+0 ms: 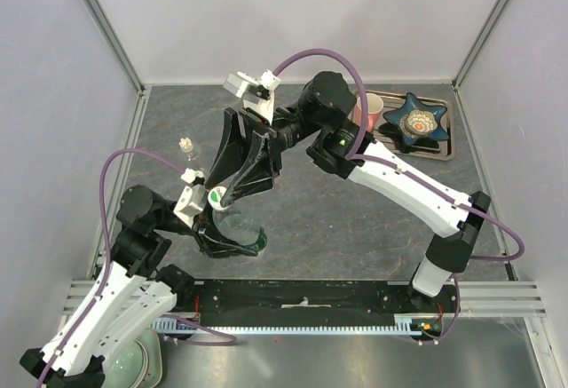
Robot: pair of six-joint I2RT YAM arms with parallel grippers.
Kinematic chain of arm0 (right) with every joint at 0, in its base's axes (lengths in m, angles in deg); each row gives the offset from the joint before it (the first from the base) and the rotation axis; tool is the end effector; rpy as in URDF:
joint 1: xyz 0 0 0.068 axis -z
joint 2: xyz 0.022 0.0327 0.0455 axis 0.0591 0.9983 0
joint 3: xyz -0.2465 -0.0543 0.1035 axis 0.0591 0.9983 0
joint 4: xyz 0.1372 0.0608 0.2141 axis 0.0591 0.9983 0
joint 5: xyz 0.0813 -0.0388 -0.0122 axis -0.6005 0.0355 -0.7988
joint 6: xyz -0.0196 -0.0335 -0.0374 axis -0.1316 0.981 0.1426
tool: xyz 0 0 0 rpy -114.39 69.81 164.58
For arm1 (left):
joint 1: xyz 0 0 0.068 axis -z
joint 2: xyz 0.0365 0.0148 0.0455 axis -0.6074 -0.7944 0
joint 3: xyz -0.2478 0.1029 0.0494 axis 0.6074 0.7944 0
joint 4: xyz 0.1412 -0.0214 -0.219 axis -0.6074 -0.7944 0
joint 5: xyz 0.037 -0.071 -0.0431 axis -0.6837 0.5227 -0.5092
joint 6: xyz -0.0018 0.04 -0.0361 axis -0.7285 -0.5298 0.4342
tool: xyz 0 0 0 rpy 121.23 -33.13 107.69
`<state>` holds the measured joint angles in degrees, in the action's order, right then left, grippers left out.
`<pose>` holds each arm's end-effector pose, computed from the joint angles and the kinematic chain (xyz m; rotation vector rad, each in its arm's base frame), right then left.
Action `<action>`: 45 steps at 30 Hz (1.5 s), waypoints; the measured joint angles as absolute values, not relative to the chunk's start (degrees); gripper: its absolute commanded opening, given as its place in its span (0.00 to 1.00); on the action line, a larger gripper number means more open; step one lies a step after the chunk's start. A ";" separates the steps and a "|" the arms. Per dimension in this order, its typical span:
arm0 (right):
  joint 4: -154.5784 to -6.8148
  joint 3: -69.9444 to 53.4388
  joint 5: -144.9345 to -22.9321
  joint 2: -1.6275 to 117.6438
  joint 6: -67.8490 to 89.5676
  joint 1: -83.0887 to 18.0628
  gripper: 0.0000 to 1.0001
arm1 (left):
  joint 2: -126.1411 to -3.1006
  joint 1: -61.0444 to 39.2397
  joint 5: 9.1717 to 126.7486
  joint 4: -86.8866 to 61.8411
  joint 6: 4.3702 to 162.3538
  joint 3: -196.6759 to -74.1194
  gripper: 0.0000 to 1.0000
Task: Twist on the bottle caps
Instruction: Screw the bottle cap onto the plastic bottle.
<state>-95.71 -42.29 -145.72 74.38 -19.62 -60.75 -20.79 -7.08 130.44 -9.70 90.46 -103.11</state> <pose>0.1652 0.3198 0.5246 -1.5008 0.9257 1.9478 0.0800 -0.0857 0.3661 1.2528 1.1406 -1.4758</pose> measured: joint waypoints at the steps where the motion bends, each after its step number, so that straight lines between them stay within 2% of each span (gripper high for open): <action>1: -95.75 -42.29 -145.81 74.38 -19.58 -60.75 0.49 | -20.79 -7.08 130.35 -9.70 90.46 -103.11 0.02; 8: -96.01 -42.24 -146.38 74.33 -19.56 -60.90 0.38 | -20.72 -7.16 129.96 -9.74 90.50 -103.11 0.02; 14: -94.05 -41.59 -145.83 73.57 -17.16 -60.82 0.25 | -20.63 -7.16 128.17 -11.01 90.37 -103.11 0.02; 18: -84.56 -41.70 -142.97 71.54 -8.96 -60.31 0.14 | -20.31 -7.16 123.82 -15.01 87.36 -103.46 0.02; 20: -76.32 -42.83 -139.14 70.38 -2.80 -59.96 0.09 | -20.13 -7.16 119.10 -18.42 84.80 -103.96 0.02; 21: -73.28 -43.49 -137.57 70.05 -0.28 -59.83 0.03 | -20.07 -7.16 116.98 -19.45 83.75 -104.13 0.02; 23: -66.42 -45.17 -132.43 69.52 4.79 -59.92 0.00 | -19.87 -7.16 111.25 -22.18 81.37 -104.57 0.02; 28: -56.63 -46.13 -116.78 68.04 12.88 -62.04 0.00 | -19.56 -7.16 98.81 -27.47 77.17 -104.68 0.02; 33: -54.99 -44.76 -98.12 66.60 14.38 -66.78 0.00 | -19.30 -7.25 92.34 -29.65 75.57 -104.68 0.02; 43: -56.63 -41.76 -44.81 68.04 7.85 -80.20 0.00 | -19.58 -7.32 82.92 -34.53 75.07 -104.68 0.02; 44: -56.58 -41.78 -41.20 68.65 7.08 -80.77 0.15 | -19.65 -7.34 82.09 -35.16 75.07 -104.68 0.02; 45: -56.56 -41.96 -37.24 69.42 6.28 -81.43 0.25 | -19.72 -7.38 81.15 -35.88 75.07 -104.68 0.02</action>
<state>-56.56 -41.96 -37.24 69.42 6.28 -81.43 -19.72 -7.38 81.15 -35.88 75.07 -104.68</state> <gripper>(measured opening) 0.416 0.521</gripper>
